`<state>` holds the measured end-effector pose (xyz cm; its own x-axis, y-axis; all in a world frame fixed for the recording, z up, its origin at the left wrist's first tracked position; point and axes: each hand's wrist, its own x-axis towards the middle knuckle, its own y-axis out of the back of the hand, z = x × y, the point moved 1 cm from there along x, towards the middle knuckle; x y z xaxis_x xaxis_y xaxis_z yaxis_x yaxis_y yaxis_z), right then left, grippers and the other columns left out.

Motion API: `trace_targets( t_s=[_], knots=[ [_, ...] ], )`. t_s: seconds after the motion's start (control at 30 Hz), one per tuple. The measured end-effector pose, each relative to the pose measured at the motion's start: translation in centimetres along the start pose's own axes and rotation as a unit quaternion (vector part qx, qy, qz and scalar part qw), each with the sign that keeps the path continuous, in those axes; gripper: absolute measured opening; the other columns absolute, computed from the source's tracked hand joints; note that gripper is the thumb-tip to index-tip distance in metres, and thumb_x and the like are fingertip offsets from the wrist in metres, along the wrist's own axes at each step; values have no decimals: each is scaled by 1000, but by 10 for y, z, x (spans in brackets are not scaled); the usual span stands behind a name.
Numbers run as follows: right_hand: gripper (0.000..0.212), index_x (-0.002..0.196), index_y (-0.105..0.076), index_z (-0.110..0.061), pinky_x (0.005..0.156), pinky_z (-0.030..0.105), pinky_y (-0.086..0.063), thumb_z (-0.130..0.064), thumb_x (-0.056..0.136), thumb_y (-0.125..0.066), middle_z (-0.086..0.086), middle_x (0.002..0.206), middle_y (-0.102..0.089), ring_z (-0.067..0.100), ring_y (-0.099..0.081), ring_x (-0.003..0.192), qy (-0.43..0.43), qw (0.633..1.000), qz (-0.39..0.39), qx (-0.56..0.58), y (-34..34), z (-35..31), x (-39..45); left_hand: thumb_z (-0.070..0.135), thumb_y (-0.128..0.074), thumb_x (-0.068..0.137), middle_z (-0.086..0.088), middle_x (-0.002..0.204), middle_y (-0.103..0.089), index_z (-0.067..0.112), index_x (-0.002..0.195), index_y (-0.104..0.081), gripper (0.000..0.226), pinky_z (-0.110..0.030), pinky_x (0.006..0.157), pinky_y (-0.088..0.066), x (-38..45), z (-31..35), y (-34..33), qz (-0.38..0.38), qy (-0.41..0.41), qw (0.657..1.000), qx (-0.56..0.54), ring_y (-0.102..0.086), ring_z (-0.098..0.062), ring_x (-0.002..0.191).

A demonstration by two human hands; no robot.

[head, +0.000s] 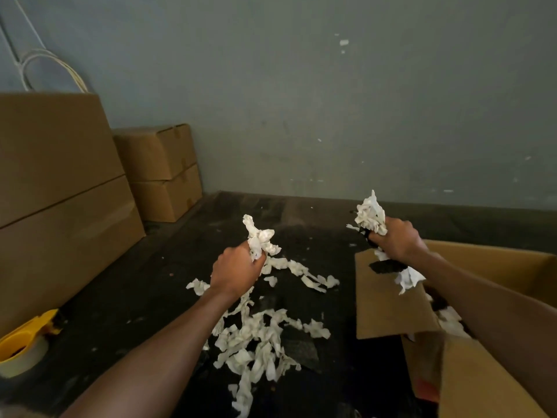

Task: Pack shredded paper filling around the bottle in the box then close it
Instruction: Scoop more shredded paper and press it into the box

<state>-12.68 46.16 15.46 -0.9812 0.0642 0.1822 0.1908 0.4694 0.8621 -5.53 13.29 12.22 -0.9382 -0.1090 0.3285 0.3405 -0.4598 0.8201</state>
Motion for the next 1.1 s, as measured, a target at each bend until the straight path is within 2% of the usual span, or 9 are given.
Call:
trace_targets(
  t_s=[0.07, 0.17, 0.27, 0.5, 0.6, 0.8, 0.93, 1.0, 1.1],
  knots=[
    [24, 100, -62, -13, 66, 34, -45, -35, 91, -62, 7, 85, -63, 26, -59, 76, -9, 1000, 16, -12, 20, 20, -19, 50, -47, 95, -3, 87, -69, 20, 108, -63, 37, -44, 79, -55, -18, 19, -5, -1, -1, 1000, -7, -66, -27, 84],
    [24, 95, -63, -12, 66, 34, -45, -35, 89, -64, 9, 82, -63, 30, -60, 77, -25, 999, 35, -15, 45, 49, -44, 51, -47, 94, -3, 82, -69, 19, 108, -65, 40, -44, 76, -56, -40, 49, -16, -9, -9, 999, -31, -66, -26, 80],
    [20, 90, -60, -15, 58, 31, -40, -34, 90, -64, 2, 72, -58, 22, -56, 66, -41, 998, 46, -5, 73, 81, -69, 59, -41, 89, -4, 82, -70, 21, 105, -66, 49, -43, 74, -56, -59, 85, -27, -11, -33, 998, -47, -66, -28, 81],
    [21, 85, -63, -18, 49, 27, -37, -39, 88, -66, 1, 73, -64, 16, -58, 64, -72, 994, 80, 14, 125, 141, -98, 52, -43, 93, -8, 90, -70, 19, 99, -63, 39, -41, 74, -51, -66, 180, -54, -13, -94, 993, -69, -64, -35, 89],
    [21, 77, -66, -17, 49, 26, -39, -36, 86, -66, 3, 74, -66, 19, -61, 66, -82, 993, 84, 24, 139, 164, -100, 49, -46, 96, -5, 91, -68, 18, 103, -64, 37, -36, 71, -44, -62, 225, -66, -23, -108, 991, -75, -61, -27, 85],
    [18, 70, -65, -18, 64, 35, -52, -29, 84, -66, 4, 73, -66, 24, -63, 73, -78, 992, 83, 62, 152, 206, -74, 54, -46, 95, 5, 80, -67, 23, 95, -63, 35, -37, 67, -54, -37, 299, -122, -75, -140, 980, -122, -65, -17, 75],
    [16, 80, -63, -19, 66, 32, -52, -31, 91, -63, 1, 78, -68, 18, -65, 76, -47, 995, 20, 91, 143, 241, -44, 48, -47, 98, 7, 78, -66, 21, 91, -65, 32, -31, 63, -51, -20, 337, -170, -109, -153, 975, -118, -63, -11, 72],
    [13, 89, -62, -20, 66, 28, -48, -32, 93, -60, -1, 84, -67, 17, -64, 80, -33, 996, -21, 76, 131, 260, -26, 47, -48, 97, 6, 89, -70, 24, 103, -68, 32, -37, 74, -55, -11, 346, -199, -132, -143, 972, -133, -64, -12, 81],
    [24, 114, -59, -25, 81, 30, -48, -35, 92, -59, -1, 106, -68, 15, -62, 93, -5, 992, -111, 64, 107, 290, 1, 45, -52, 95, 1, 107, -70, 24, 120, -63, 34, -40, 87, -53, 7, 347, -241, -198, -102, 972, -81, -65, -20, 97]
  ],
)
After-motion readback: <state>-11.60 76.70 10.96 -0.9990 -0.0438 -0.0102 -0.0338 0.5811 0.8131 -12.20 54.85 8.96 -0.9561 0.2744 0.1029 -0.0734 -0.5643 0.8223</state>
